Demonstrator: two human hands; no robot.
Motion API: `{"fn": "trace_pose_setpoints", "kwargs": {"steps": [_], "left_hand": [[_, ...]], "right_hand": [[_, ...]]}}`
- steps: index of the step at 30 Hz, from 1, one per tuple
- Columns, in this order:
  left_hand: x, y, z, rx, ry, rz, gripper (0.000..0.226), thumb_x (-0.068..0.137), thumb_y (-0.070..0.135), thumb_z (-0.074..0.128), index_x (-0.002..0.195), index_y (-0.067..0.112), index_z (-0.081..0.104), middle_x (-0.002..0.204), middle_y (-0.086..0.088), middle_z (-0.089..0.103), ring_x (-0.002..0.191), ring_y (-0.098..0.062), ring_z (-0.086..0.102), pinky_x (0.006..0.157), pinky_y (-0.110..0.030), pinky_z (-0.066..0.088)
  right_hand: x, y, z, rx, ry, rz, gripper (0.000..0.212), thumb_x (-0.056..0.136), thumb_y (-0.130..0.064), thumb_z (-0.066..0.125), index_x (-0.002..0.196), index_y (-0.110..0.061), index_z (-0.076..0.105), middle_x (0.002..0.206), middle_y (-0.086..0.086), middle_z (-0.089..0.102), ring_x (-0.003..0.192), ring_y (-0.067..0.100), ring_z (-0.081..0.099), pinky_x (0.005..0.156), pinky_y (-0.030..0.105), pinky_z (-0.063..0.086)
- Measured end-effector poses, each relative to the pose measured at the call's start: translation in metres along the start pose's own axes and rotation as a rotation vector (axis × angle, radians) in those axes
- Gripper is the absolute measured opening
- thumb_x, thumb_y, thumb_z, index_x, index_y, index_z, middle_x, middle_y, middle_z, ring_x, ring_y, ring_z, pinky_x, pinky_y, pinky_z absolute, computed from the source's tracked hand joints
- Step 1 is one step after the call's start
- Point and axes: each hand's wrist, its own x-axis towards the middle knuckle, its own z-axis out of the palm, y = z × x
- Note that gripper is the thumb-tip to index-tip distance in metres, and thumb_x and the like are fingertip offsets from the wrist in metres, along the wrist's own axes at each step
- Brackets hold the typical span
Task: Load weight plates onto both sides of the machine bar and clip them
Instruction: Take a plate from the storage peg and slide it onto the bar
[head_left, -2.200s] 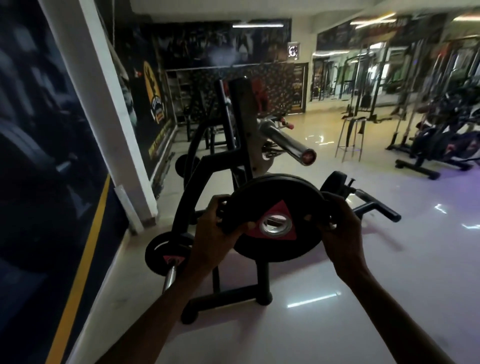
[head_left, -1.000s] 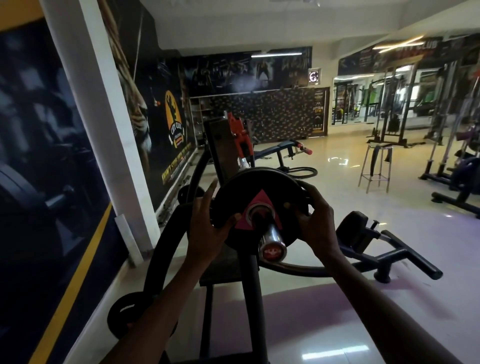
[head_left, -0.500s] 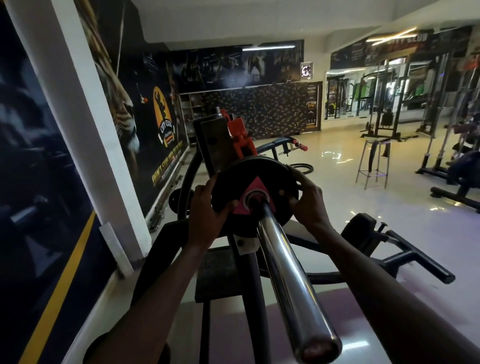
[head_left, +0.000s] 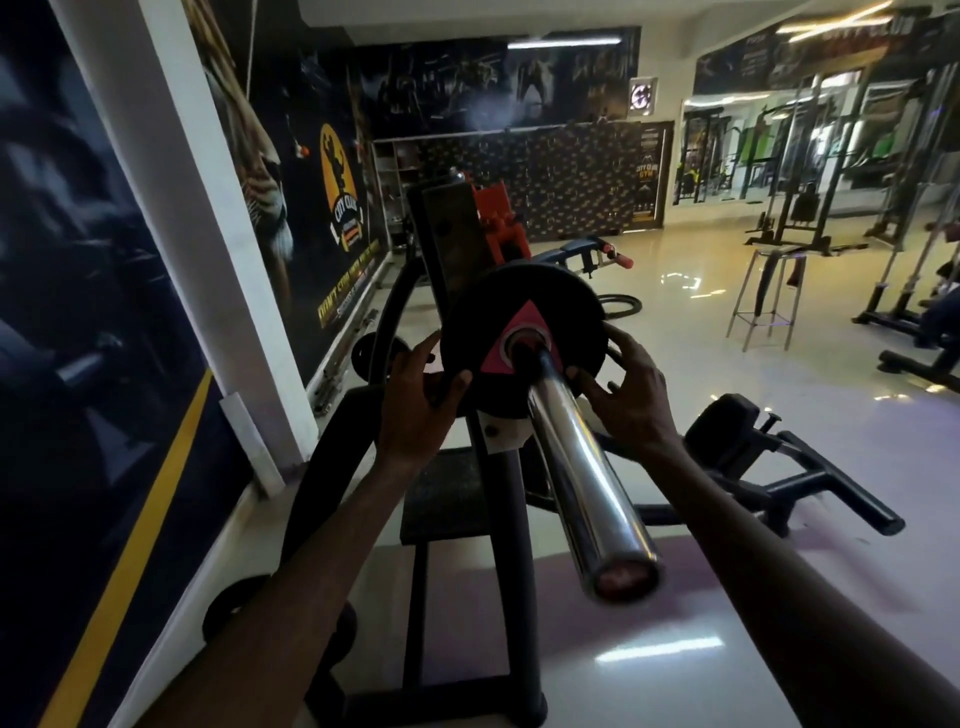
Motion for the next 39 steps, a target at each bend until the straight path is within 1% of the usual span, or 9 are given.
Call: {"fn": "trace_pose_setpoints", "kwargs": {"steps": [3, 6, 8, 12, 14, 21, 29, 35, 39], "left_hand": [[-0.056, -0.003, -0.013, -0.055, 0.004, -0.094, 0.059, 0.091, 0.061, 0.062, 0.141, 0.031, 0.054, 0.131, 0.001, 0.061, 0.105, -0.008, 0.067, 0.087, -0.043, 0.062], [-0.118, -0.005, -0.036, -0.025, 0.000, -0.203, 0.047, 0.093, 0.051, 0.067, 0.133, 0.028, 0.059, 0.126, 0.003, 0.061, 0.107, -0.011, 0.065, 0.087, -0.040, 0.061], [-0.159, -0.011, -0.055, 0.021, -0.027, -0.245, 0.039, 0.097, 0.038, 0.069, 0.131, 0.020, 0.061, 0.126, 0.000, 0.061, 0.106, -0.012, 0.064, 0.088, -0.037, 0.060], [-0.235, -0.034, -0.102, 0.071, -0.035, -0.420, 0.035, 0.096, 0.033, 0.071, 0.126, 0.014, 0.064, 0.129, -0.002, 0.058, 0.105, -0.011, 0.063, 0.086, -0.030, 0.058], [-0.266, -0.049, -0.129, 0.094, -0.027, -0.491, 0.032, 0.096, 0.034, 0.072, 0.121, 0.016, 0.065, 0.122, -0.001, 0.059, 0.100, -0.010, 0.065, 0.086, -0.033, 0.059], [-0.343, -0.105, -0.229, 0.132, -0.031, -0.647, 0.018, 0.095, 0.028, 0.073, 0.110, 0.022, 0.065, 0.116, 0.000, 0.061, 0.099, -0.010, 0.064, 0.080, -0.022, 0.051], [-0.387, -0.204, -0.309, 0.183, -0.157, -0.750, 0.040, 0.094, 0.035, 0.074, 0.126, 0.014, 0.063, 0.123, -0.006, 0.064, 0.103, -0.020, 0.066, 0.077, -0.022, 0.049], [-0.380, -0.284, -0.313, 0.176, -0.243, -0.787, 0.043, 0.093, 0.034, 0.075, 0.127, 0.011, 0.062, 0.122, -0.006, 0.065, 0.105, -0.022, 0.066, 0.074, -0.018, 0.047], [-0.364, -0.342, -0.294, 0.167, -0.315, -0.795, 0.047, 0.093, 0.031, 0.075, 0.132, 0.009, 0.059, 0.125, -0.008, 0.065, 0.107, -0.020, 0.063, 0.084, -0.027, 0.047]], "right_hand": [[-0.052, -0.003, 0.002, 0.090, -0.126, 0.098, 0.069, 0.074, -0.047, 0.068, 0.137, -0.024, 0.052, 0.133, 0.004, 0.058, 0.120, 0.020, 0.060, 0.094, 0.035, 0.053], [-0.109, 0.003, 0.019, 0.207, -0.283, 0.315, 0.049, 0.092, -0.036, 0.061, 0.137, -0.017, 0.053, 0.130, 0.005, 0.057, 0.126, 0.029, 0.058, 0.094, 0.032, 0.050], [-0.148, -0.002, 0.038, 0.147, -0.353, 0.342, 0.052, 0.088, -0.050, 0.070, 0.127, -0.017, 0.060, 0.124, 0.000, 0.062, 0.115, 0.018, 0.062, 0.091, 0.029, 0.055], [-0.216, -0.036, 0.075, 0.161, -0.379, 0.257, 0.033, 0.086, -0.028, 0.080, 0.114, -0.018, 0.065, 0.102, -0.008, 0.072, 0.094, -0.006, 0.069, 0.074, 0.012, 0.052], [-0.246, -0.050, 0.096, 0.144, -0.417, 0.240, 0.036, 0.087, -0.032, 0.080, 0.118, -0.022, 0.065, 0.108, -0.007, 0.072, 0.097, -0.002, 0.069, 0.071, 0.007, 0.049], [-0.328, -0.090, 0.195, 0.124, -0.561, 0.311, 0.043, 0.090, -0.040, 0.073, 0.126, -0.020, 0.059, 0.122, -0.011, 0.062, 0.110, 0.010, 0.065, 0.088, 0.040, 0.060], [-0.392, -0.123, 0.315, 0.131, -0.597, 0.384, 0.028, 0.095, -0.024, 0.070, 0.119, -0.026, 0.056, 0.101, -0.026, 0.057, 0.095, -0.009, 0.056, 0.080, 0.013, 0.045], [-0.410, -0.097, 0.395, 0.088, -0.646, 0.539, 0.041, 0.097, -0.024, 0.066, 0.135, -0.013, 0.054, 0.129, 0.006, 0.061, 0.114, 0.021, 0.061, 0.088, 0.033, 0.056], [-0.405, -0.055, 0.445, 0.031, -0.636, 0.542, 0.043, 0.098, -0.024, 0.065, 0.137, -0.014, 0.053, 0.131, 0.007, 0.060, 0.110, 0.017, 0.059, 0.093, 0.042, 0.055]]}}
